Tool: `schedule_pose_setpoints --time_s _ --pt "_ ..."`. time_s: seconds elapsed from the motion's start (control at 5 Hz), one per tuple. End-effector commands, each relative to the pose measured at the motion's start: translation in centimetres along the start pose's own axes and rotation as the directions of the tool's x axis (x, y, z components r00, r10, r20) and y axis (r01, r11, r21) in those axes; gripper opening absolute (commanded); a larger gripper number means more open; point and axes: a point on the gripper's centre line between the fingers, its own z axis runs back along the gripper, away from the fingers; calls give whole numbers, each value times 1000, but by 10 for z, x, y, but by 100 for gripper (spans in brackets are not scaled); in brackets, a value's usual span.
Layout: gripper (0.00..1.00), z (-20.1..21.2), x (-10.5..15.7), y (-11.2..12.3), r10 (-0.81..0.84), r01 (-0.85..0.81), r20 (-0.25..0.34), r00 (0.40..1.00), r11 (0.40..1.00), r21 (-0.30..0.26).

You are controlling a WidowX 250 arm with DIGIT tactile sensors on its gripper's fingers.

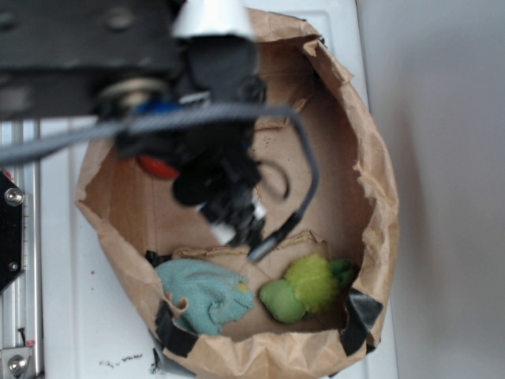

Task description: Grab the blue sponge.

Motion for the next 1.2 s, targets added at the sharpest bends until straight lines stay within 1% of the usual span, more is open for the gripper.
schedule_pose_setpoints --time_s 0.0,0.2,1.0 --pt "100 -35 33 0 128 -127 -10 992 989 70" --pt "100 -55 48 4 149 -146 -16 989 984 103" --pt "100 -55 48 4 149 -146 -16 989 984 103"
